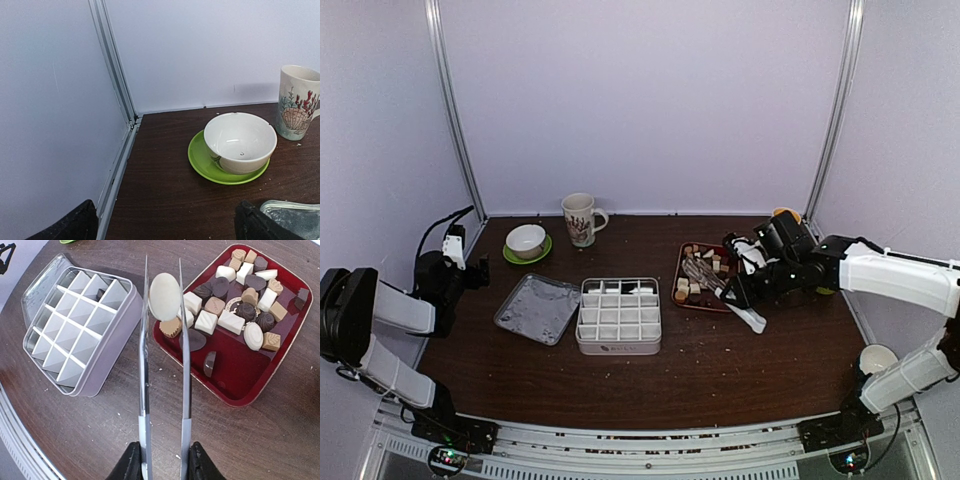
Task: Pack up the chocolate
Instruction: Place the fake chocolate in the empty pocket of the box.
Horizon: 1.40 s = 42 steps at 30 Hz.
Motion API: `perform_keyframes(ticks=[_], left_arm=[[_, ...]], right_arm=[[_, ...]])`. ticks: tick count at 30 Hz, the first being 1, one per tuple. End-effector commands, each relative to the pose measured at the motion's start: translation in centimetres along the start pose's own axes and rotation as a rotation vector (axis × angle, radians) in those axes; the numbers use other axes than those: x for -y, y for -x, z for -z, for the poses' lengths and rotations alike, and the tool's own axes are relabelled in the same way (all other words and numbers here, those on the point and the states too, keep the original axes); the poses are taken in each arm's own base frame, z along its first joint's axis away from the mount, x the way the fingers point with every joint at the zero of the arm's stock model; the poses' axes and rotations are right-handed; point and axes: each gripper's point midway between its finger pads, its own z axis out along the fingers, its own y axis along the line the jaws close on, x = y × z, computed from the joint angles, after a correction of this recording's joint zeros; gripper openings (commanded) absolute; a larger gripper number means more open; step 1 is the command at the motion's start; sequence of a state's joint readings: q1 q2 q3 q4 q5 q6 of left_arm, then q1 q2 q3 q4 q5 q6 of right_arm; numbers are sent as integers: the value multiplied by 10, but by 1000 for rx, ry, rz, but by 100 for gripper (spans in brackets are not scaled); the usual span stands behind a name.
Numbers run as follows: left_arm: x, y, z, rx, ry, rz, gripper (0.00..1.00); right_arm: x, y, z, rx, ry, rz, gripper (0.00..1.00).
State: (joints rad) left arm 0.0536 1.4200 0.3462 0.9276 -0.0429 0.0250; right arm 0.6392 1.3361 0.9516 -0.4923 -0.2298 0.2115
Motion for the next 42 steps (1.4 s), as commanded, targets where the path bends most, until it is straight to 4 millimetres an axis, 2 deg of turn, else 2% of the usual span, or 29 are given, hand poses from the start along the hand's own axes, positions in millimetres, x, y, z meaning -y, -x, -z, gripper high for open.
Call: perform_keyframes(ticks=[1,12,15,18,26,31,42], left_arm=[[-3,11,1,52,5,-6,98],[-3,11,1,53,5,-6,98],[-3,11,1,53,5,-6,98],[-3,11,1,51,5,-6,98],[1,12,2,59,-17,-14,98],[15,16,7,95,-94,-53,98],[16,15,7,93,-99,-52,98]], right_arm=[[-20,9,3,43,109,28,23],[-73,15,-12,22,256,116,21],[-90,27,-22,37,286,133,21],[-101,40,-40,37,281,133,21],[-109,63,-84,40,253,100,22],[-116,72,-93,45,261,110,23],[-119,69,-108,32,267,113,27]])
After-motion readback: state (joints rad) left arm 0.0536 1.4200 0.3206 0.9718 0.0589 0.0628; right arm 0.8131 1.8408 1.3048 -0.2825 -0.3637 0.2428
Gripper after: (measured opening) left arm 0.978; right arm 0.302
